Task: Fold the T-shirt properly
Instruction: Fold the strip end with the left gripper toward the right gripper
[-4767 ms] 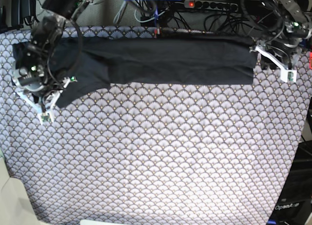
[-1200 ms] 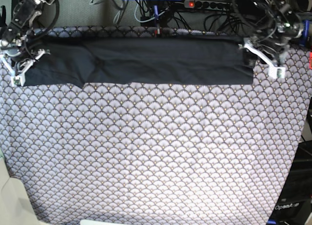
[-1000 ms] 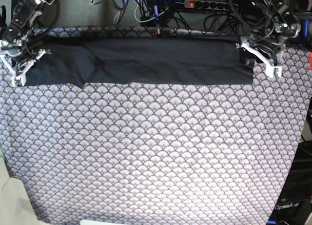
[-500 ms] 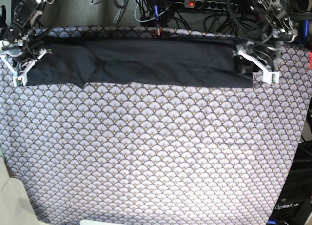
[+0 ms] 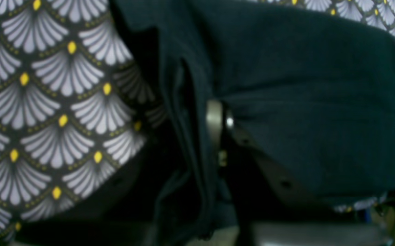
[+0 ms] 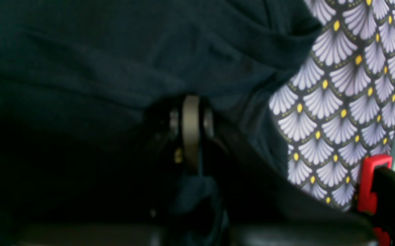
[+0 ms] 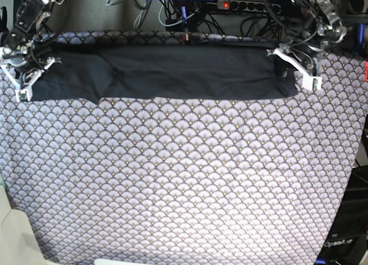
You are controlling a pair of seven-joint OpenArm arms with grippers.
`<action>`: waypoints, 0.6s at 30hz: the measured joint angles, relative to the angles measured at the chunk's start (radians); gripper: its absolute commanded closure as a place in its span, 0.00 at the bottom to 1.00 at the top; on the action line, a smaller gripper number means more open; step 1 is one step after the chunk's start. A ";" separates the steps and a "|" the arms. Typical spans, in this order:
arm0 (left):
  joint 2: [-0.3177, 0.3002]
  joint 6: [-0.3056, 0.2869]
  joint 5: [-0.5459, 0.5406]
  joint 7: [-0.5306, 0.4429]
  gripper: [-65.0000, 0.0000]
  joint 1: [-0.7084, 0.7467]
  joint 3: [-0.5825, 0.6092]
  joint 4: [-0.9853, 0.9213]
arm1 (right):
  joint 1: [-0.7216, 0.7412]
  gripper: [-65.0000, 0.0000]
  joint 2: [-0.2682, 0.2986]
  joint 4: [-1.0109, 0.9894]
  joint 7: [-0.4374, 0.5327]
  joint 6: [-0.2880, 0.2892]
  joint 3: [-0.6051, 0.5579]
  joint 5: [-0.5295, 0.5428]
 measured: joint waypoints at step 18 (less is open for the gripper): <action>0.050 -0.008 0.179 0.113 1.00 0.011 0.467 0.348 | -0.003 1.00 -0.008 0.004 0.004 -0.012 -0.029 -0.008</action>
